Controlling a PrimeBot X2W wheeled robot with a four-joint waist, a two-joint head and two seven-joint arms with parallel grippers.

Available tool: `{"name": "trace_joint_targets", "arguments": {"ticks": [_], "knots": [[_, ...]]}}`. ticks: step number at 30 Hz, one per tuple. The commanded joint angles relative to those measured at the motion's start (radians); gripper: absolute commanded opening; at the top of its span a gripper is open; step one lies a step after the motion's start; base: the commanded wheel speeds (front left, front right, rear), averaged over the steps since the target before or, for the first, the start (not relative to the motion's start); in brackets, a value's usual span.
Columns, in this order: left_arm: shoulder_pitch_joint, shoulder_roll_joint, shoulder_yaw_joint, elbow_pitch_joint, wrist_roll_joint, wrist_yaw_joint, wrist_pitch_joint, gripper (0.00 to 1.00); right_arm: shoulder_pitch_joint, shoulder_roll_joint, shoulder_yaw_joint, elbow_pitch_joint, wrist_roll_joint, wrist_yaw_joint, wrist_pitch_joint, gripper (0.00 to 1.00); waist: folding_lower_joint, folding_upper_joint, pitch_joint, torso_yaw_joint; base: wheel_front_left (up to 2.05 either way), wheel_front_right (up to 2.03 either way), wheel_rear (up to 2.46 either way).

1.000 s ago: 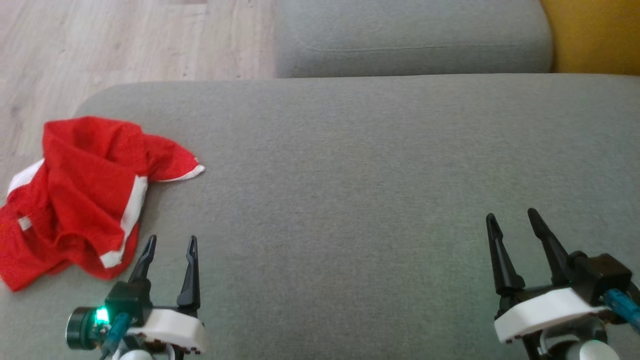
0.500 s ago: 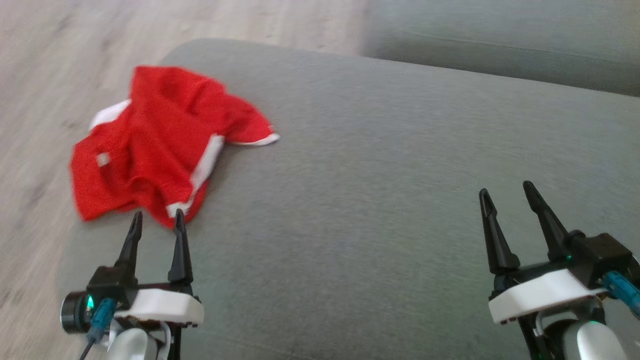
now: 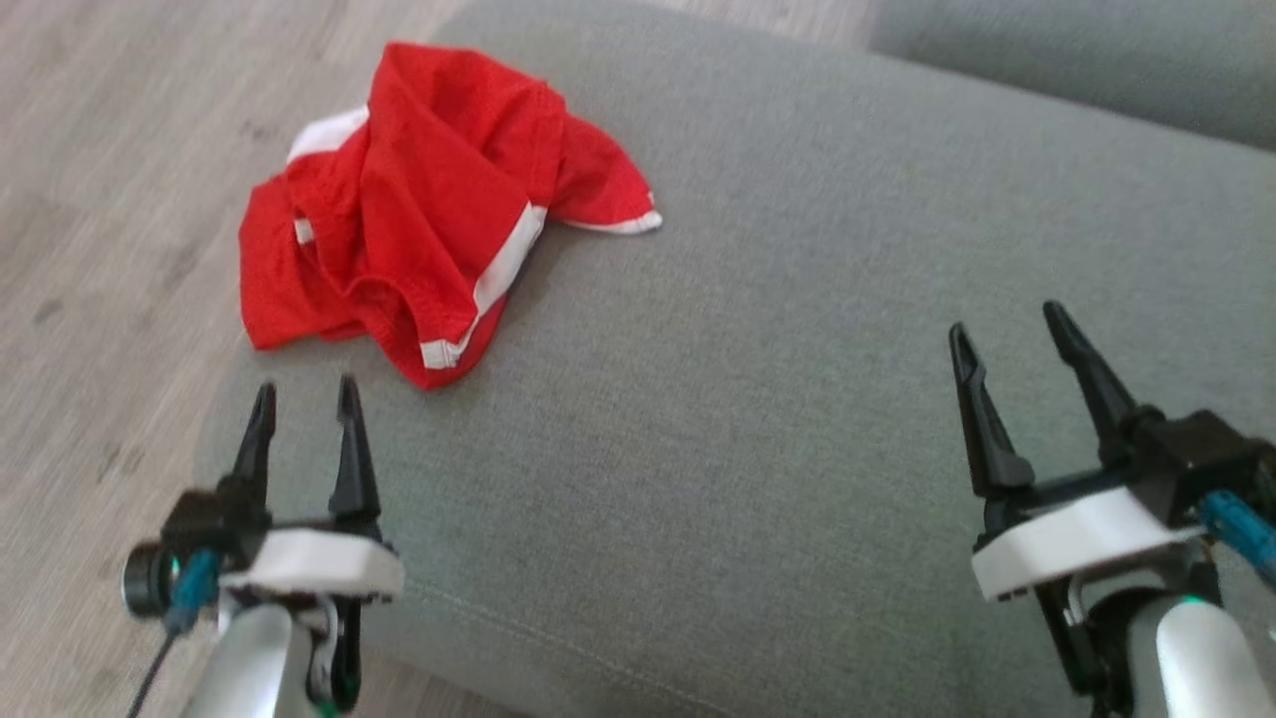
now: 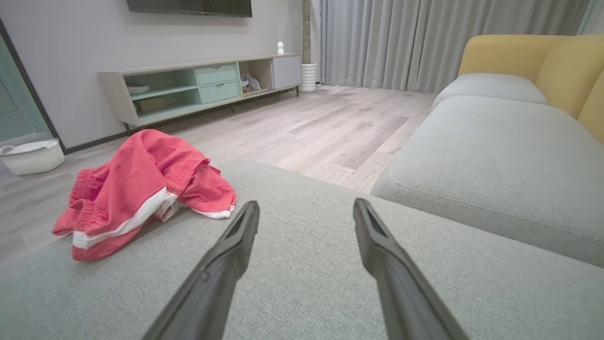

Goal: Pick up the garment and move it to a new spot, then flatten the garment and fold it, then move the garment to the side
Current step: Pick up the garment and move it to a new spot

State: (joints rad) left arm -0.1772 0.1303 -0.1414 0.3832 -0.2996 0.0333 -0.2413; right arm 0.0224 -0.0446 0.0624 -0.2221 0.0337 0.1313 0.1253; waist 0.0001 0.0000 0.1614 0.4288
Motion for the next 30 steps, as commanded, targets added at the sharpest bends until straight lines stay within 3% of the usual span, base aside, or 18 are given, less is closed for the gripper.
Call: {"name": "trace_joint_targets", "arguments": {"ticks": [1,6,10,16,17,18,19,20,27,30], "knots": [[-0.083,0.010,0.033,-0.005,-0.011,-0.014,-0.015,1.00,-0.050,-0.006,0.026,-0.053,-0.020,-0.001,0.019,1.00,-0.0001,0.0000,0.057,0.008,0.00,0.00,0.00],[-0.234,0.011,0.010,0.127,-0.024,-0.071,0.006,1.00,-0.085,-0.012,0.030,-0.099,-0.061,-0.001,0.071,1.00,-0.0001,0.0000,0.155,0.002,0.00,0.00,0.00],[-0.398,0.008,-0.017,0.331,-0.050,-0.119,0.090,1.00,-0.109,-0.035,0.030,-0.134,-0.074,-0.001,0.113,1.00,-0.0001,0.0000,0.226,-0.004,0.00,0.00,0.00],[-0.516,0.000,-0.052,0.522,-0.086,-0.153,0.157,1.00,-0.116,-0.044,0.026,-0.151,-0.072,-0.001,0.134,1.00,-0.0001,0.0000,0.249,-0.009,0.00,0.00,0.00],[-0.532,-0.002,-0.059,0.549,-0.094,-0.157,0.162,0.96,-0.116,-0.045,0.025,-0.152,-0.071,-0.001,0.136,1.00,-0.0001,0.0000,0.250,-0.010,0.00,0.00,0.00],[-0.546,-0.004,-0.068,0.573,-0.100,-0.159,0.166,0.60,-0.115,-0.045,0.024,-0.153,-0.071,-0.001,0.137,1.00,-0.0001,0.0000,0.249,-0.010,0.00,0.00,0.00],[-0.557,-0.007,-0.076,0.594,-0.109,-0.161,0.170,0.07,-0.114,-0.044,0.023,-0.153,-0.070,-0.001,0.138,1.00,-0.0001,0.0000,0.247,-0.010,0.00,0.00,0.00],[-0.566,-0.008,-0.086,0.610,-0.116,-0.162,0.167,0.00,-0.113,-0.043,0.022,-0.152,-0.068,-0.001,0.138,1.00,-0.0001,0.0000,0.243,-0.010,0.00,0.00,0.00],[-0.586,0.044,-0.127,0.609,-0.121,-0.163,0.011,0.00,-0.096,-0.033,0.012,-0.130,-0.052,-0.001,0.113,1.00,-0.0001,0.0000,0.167,-0.013,0.00,0.00,0.00],[-0.569,0.071,-0.115,0.553,-0.105,-0.142,-0.014,0.00,-0.083,-0.025,0.007,-0.113,-0.039,-0.001,0.089,1.00,-0.0001,0.0000,0.113,-0.021,0.00,0.00,0.00]]}}
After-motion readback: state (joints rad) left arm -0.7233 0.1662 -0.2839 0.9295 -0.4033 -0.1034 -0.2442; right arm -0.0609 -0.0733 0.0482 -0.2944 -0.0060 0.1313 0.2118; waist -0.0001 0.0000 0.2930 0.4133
